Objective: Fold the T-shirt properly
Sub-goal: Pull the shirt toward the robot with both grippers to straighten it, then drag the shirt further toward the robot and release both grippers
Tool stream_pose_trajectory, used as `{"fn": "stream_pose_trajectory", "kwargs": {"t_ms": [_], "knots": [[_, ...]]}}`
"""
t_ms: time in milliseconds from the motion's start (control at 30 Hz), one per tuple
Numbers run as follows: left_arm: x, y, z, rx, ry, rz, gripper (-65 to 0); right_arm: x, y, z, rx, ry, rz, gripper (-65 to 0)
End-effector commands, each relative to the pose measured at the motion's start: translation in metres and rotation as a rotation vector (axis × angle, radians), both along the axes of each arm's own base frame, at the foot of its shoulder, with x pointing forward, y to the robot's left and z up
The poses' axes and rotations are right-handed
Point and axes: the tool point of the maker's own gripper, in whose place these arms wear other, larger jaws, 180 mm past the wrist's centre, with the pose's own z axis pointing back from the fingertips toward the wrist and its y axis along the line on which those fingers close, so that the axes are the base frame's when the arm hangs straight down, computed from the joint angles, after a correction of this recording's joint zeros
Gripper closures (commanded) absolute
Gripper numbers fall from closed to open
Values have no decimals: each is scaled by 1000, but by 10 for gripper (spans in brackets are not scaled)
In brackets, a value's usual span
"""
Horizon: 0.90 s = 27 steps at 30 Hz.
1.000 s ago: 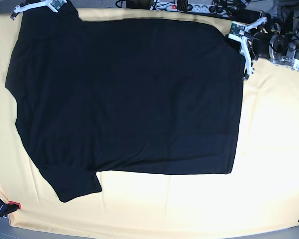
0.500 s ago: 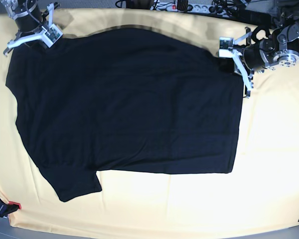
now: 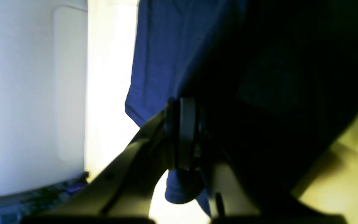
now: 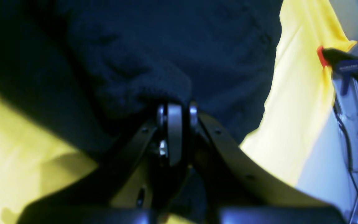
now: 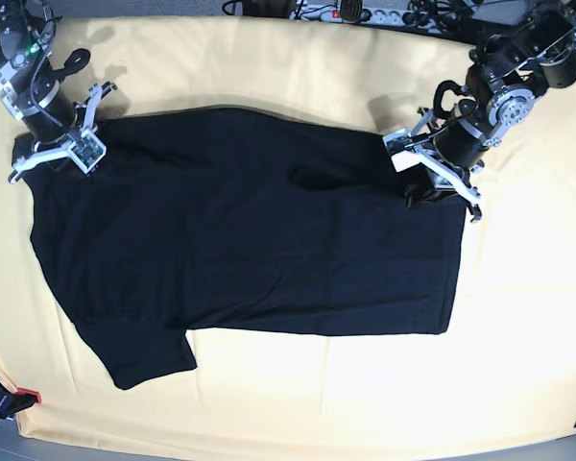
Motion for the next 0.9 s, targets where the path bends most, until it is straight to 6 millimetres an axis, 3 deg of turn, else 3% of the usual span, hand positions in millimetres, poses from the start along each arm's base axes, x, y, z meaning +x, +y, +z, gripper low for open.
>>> {"fn": "stream_pose_trajectory", "kwargs": {"t_ms": [0, 167, 367, 400, 500, 533, 567, 600, 733, 867], "knots": [[11, 7, 9, 13, -54, 16, 0, 11, -6, 9, -1, -40, -3, 0], [29, 31, -2, 23, -87, 140, 0, 34, -25, 4, 31, -45, -72, 0], [31, 24, -1, -12, -94, 141, 0, 46, -24, 5, 81, -36, -65, 0], [31, 23, -1, -16, -96, 137, -12, 47, -24, 6, 81, -41, -64, -53], [34, 23, 2, -18, -103, 137, -244, 54, -28, 12, 68, -55, -81, -364], [35, 22, 3, -17, -105, 134, -317, 56, -29, 13, 64, -58, -87, -440], [36, 23, 3, -7, -101, 127, -378, 58, -29, 15, 65, -55, -87, -476], [34, 23, 2, 6, -82, 113, -413, 57, -27, 15, 75, -39, -83, -481], [18, 30, -9, 66, 47, 40, -420, 39, -16, 6, 59, 110, -20, -480], [-20, 29, -22, 116, 282, -81, -420, 15, -6, -2, 43, 264, 54, -480]]}}
